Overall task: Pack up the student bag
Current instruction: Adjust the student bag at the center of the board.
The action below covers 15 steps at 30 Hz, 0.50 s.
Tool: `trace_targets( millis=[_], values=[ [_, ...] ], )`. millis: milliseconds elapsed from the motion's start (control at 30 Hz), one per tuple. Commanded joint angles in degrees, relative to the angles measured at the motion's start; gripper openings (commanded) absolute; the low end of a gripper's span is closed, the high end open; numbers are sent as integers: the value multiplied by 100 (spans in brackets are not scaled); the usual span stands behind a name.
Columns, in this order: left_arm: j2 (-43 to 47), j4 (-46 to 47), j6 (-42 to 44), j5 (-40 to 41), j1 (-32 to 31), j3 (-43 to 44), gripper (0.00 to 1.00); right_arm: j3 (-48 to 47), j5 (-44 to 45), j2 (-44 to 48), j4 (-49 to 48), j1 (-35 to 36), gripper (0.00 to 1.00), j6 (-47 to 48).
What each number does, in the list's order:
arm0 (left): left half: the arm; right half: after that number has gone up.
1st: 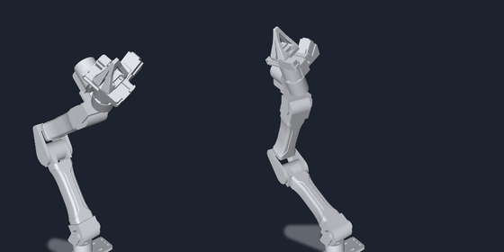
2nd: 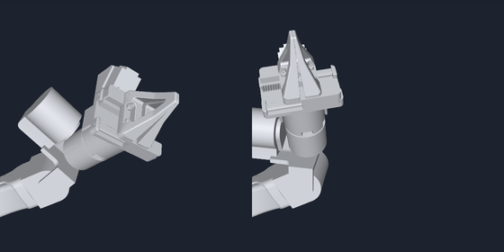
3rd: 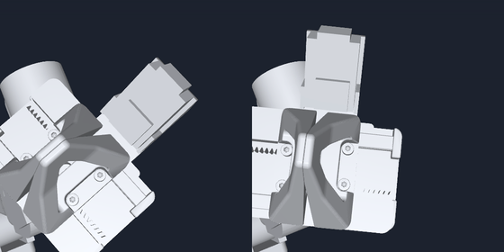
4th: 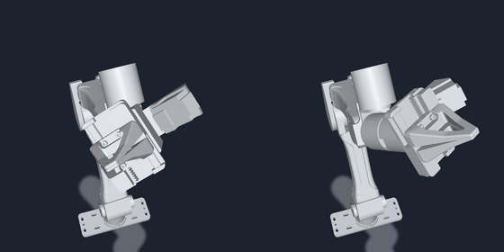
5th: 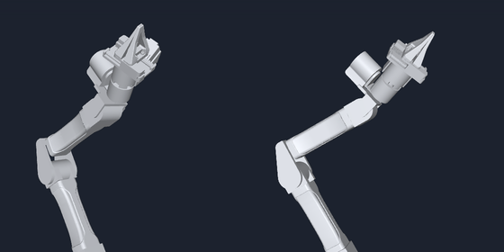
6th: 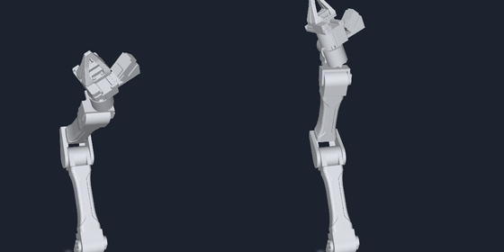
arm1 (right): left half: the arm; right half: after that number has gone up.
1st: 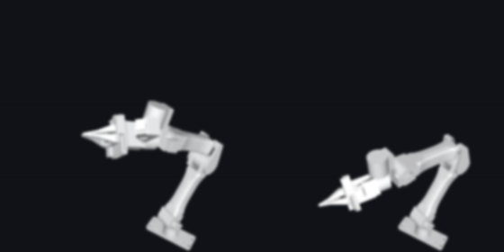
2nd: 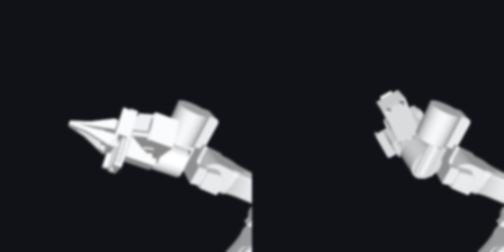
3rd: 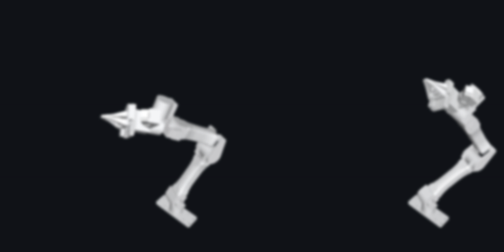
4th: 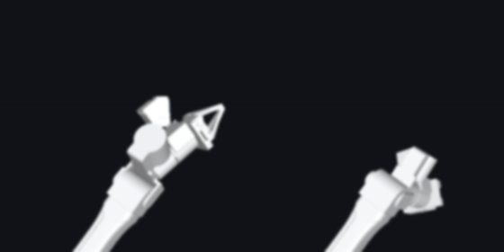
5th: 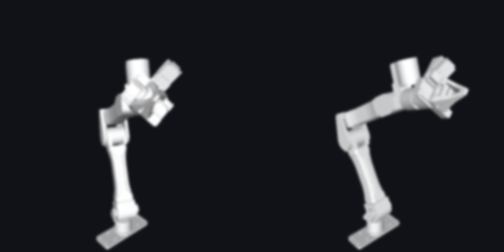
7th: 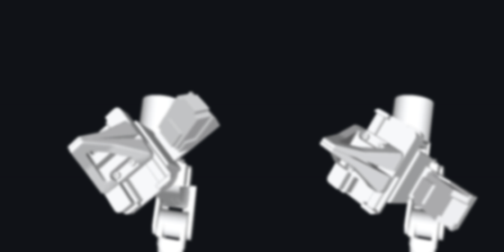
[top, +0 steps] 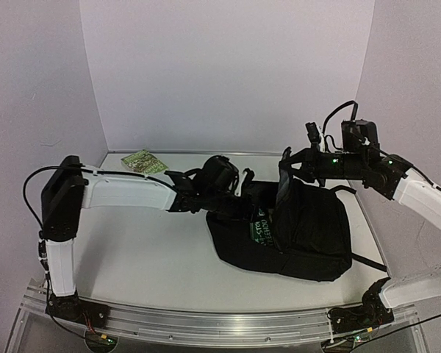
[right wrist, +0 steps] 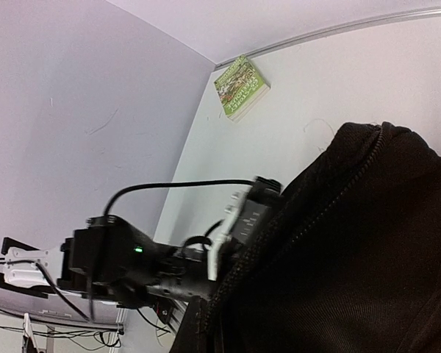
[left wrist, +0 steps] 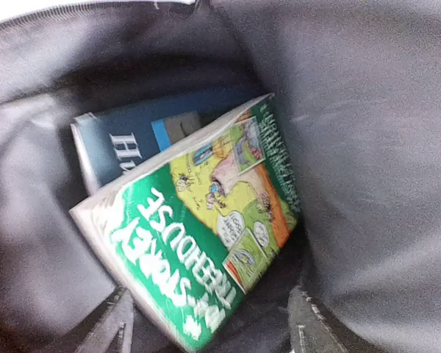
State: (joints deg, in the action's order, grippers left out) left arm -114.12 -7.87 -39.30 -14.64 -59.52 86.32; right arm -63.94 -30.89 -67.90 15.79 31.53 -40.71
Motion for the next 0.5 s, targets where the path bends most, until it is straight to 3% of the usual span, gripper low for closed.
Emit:
trace_targets(
  millis=[0,233,467],
  values=[
    [1235,-515,224,891,70,-498,78,-89,-64,117,-919,59,0,128],
    [1884,-1793,171,1691,458,-909,89,-134,-92,-93,-916,100,0,246],
    [1571,-2349,87,1182,828,-858,95,-346,203,-502,-902,609,0,350]
  ],
)
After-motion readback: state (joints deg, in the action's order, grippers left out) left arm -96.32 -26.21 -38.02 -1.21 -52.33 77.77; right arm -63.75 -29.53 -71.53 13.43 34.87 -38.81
